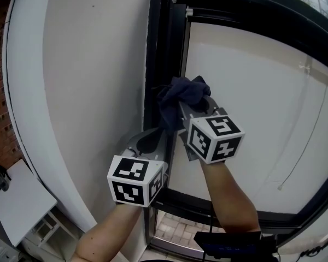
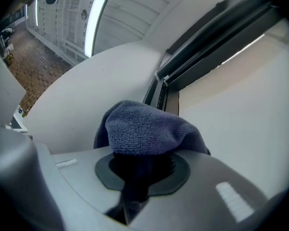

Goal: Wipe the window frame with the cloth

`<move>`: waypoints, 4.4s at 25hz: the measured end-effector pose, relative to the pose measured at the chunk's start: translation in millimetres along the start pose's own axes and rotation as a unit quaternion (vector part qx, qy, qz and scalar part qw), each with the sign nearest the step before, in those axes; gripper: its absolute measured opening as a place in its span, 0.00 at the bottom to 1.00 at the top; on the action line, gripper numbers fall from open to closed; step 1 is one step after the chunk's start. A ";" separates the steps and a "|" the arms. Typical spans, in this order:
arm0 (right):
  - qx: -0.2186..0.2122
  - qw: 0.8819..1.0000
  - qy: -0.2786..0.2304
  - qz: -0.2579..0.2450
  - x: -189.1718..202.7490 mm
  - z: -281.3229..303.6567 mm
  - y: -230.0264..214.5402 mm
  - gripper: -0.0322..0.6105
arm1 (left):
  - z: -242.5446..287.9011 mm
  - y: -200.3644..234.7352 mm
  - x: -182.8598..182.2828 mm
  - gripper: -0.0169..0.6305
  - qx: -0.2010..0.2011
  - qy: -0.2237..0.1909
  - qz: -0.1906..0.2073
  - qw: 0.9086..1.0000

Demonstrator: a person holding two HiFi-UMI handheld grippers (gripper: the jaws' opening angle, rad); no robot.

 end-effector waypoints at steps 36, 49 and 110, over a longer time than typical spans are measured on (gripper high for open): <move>0.033 0.998 -0.050 -0.035 -110.6 52.9 -30.3 0.14 | 48.1 6.5 -89.8 0.02 0.004 -0.099 0.004 0.995; 0.072 0.995 -0.050 -0.046 -148.1 70.1 -35.4 0.14 | 53.9 10.6 -114.9 0.02 0.006 -0.114 0.007 0.993; 0.287 0.954 0.016 -0.086 -171.4 -201.7 -126.6 0.14 | 57.1 -85.5 -74.1 0.02 0.176 -0.060 -0.019 0.982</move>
Point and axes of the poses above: the fingertips, and each gripper's own axes: z forward along the fingers, y to its left, x out of its underside, the point moved 7 cm from there along -z, backward along the fingers, and after that the axes turned 1 degree about z, right-handed, at the moved point
